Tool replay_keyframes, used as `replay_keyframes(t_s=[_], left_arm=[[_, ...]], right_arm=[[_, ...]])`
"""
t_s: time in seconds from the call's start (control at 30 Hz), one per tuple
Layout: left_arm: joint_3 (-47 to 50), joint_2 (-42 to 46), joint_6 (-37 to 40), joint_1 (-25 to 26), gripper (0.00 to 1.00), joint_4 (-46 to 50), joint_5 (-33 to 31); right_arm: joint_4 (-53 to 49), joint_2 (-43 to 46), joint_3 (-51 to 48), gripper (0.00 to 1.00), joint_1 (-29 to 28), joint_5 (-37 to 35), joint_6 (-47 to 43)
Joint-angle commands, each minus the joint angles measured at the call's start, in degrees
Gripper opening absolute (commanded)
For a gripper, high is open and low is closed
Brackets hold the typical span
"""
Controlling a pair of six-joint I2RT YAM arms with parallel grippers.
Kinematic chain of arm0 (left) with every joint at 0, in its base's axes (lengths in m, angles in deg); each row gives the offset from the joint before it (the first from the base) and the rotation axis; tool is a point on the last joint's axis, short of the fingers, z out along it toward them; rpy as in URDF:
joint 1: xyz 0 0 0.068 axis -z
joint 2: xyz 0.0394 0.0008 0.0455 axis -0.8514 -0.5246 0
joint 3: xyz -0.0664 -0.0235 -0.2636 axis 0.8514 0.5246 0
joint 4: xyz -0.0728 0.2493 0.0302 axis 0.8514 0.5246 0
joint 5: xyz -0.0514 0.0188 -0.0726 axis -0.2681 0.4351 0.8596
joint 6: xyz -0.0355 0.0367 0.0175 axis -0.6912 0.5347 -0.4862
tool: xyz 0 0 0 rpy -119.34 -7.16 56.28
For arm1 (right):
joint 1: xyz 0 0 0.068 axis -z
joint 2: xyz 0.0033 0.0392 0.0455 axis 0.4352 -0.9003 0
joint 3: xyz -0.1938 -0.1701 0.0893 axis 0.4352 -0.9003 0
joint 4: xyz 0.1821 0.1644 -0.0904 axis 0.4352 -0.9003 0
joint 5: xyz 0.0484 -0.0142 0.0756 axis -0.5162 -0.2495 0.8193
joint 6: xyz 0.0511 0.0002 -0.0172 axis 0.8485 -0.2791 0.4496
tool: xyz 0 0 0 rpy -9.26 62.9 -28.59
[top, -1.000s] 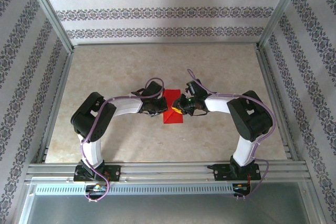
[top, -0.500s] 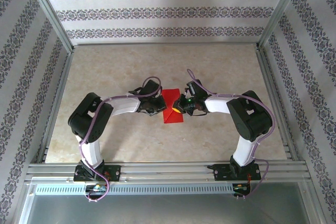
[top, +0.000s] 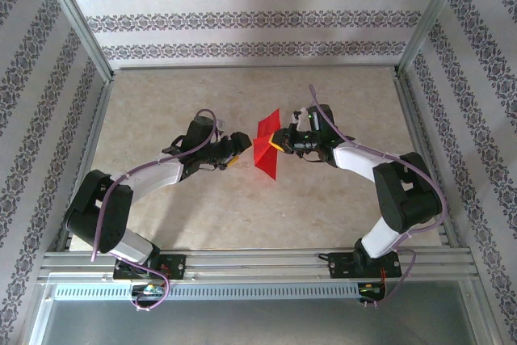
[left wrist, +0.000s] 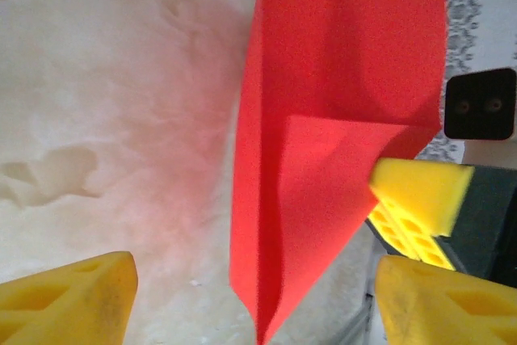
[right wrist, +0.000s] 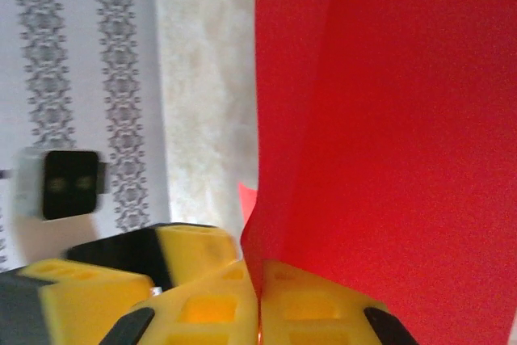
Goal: Fold a paper plane with a square sheet of paper (pick it up from the middle)
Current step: Pick up the paper from the center of the table, then turn over the paper at the center of the table.
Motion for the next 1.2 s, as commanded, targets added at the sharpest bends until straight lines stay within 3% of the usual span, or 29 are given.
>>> replay_keyframes(t_s=[0.0, 0.2, 0.37, 0.47, 0.83, 0.97, 1.07, 1.17], left_arm=[[2.0, -0.3, -6.5, 0.1, 0.84, -15.6, 5.9], [0.3, -2.1, -6.8, 1.2, 0.89, -19.3, 8.8], [1.2, -2.7, -8.9, 1.2, 0.87, -23.5, 9.3], [1.3, -2.6, -9.7, 1.1, 0.77, -24.8, 8.9], [0.7, -2.6, -9.3, 0.7, 0.29, -22.6, 7.0], [-1.4, -2.3, -5.9, 0.7, 0.16, -15.1, 5.4], [-2.8, -1.4, -1.9, 0.1, 0.12, -7.8, 3.3], [-6.3, -0.1, 5.1, -0.5, 0.11, 5.4, -0.7]], right_arm=[[4.5, 1.8, 1.4, 0.10, 0.3, 6.3, 2.0], [10.8, 1.1, 0.7, 0.10, 0.4, 10.9, 7.4], [12.4, 0.7, 0.0, 0.11, 0.7, 12.0, 8.6], [12.7, 0.5, -0.5, 0.12, 1.0, 12.5, 8.7], [13.1, -0.8, -1.7, 0.16, 1.8, 13.2, 9.5], [11.4, -0.5, -2.4, 0.25, 2.8, 11.9, 8.6], [6.9, 0.9, -3.4, 0.32, 5.1, 8.9, 5.6], [2.0, 3.0, -4.4, 0.38, 8.0, 5.6, 1.7]])
